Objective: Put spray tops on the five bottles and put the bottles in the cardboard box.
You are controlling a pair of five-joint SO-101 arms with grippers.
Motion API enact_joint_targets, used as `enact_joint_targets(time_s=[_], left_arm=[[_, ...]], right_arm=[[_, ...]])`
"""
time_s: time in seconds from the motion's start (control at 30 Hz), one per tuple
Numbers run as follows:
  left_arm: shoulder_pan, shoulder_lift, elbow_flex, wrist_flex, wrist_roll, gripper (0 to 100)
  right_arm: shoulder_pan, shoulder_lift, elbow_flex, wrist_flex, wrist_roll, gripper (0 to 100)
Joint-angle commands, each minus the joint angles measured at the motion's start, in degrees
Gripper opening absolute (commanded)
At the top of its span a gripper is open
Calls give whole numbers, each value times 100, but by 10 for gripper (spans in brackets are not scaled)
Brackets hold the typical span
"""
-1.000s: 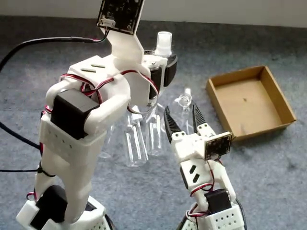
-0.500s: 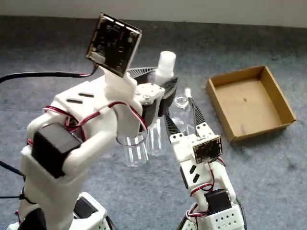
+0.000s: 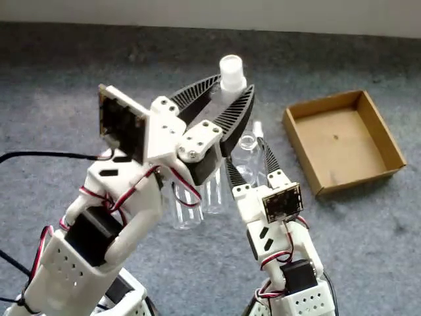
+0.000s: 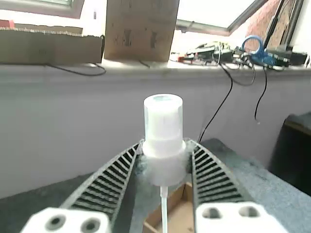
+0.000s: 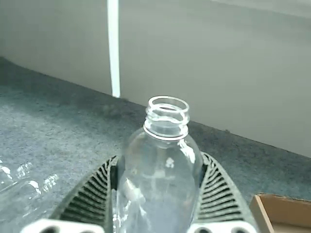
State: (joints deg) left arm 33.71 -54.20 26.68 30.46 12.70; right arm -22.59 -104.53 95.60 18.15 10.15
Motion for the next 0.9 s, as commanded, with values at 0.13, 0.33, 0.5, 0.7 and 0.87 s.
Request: enact_joint_targets(time_s=[0.13, 0.33, 0.5, 0.7, 0.87], left_arm=[[4, -743, 875, -1582, 18, 5], [-602, -725, 927, -1626, 1785, 5], [-796, -725, 936, -1600, 1802, 5], [-593, -48, 892, -1618, 1811, 5], [-567, 163, 831, -1600, 1811, 5]], right_arm=[[-48, -75, 884, 189, 44, 38], [-48, -75, 884, 207, 44, 38], [-48, -75, 884, 207, 44, 38], [-40, -75, 884, 207, 44, 38], [-22, -75, 884, 207, 44, 38]])
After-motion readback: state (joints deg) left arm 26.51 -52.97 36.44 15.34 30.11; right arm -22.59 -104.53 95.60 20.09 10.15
